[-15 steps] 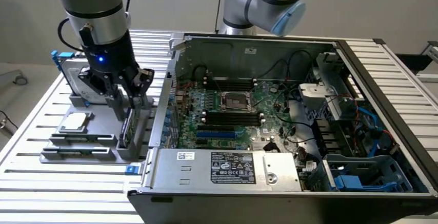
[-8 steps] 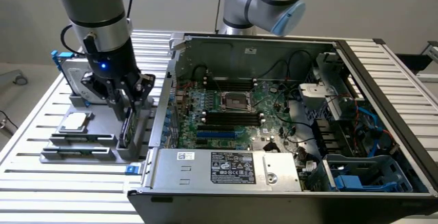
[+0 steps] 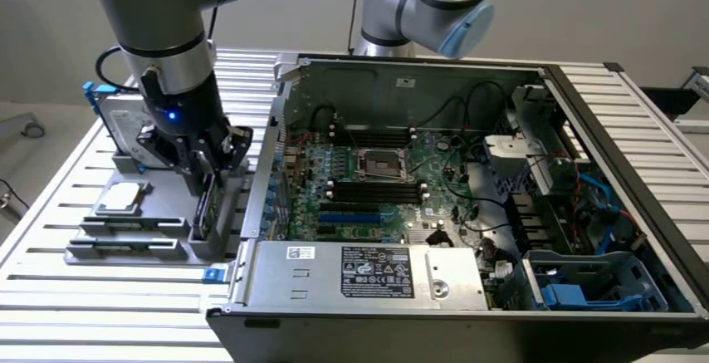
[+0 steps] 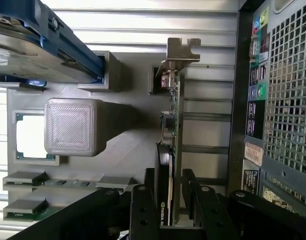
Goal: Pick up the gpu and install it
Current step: 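Pick up the gpu and move the gpu toward the slot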
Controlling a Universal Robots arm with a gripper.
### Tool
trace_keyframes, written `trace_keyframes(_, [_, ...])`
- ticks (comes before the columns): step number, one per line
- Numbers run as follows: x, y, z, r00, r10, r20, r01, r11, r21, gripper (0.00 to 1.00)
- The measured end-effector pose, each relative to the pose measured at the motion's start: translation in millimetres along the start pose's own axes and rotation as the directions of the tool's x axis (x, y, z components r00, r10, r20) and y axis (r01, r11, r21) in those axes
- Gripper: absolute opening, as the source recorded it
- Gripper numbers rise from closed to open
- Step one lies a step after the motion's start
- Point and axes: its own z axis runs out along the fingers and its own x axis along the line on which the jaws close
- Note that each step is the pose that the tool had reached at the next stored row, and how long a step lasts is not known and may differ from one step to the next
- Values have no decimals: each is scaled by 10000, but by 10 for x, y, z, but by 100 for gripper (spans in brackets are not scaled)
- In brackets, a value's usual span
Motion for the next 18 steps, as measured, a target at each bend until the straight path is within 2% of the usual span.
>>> trace_keyframes(3, [33, 24, 38, 9999, -4, 101, 4, 10000, 3, 36])
trace_keyframes(7, [32, 51, 88, 9998, -7, 186, 7, 10000, 7, 36])
trace_keyframes(18, [41, 47, 97, 9998, -8, 197, 7, 10000, 16, 36])
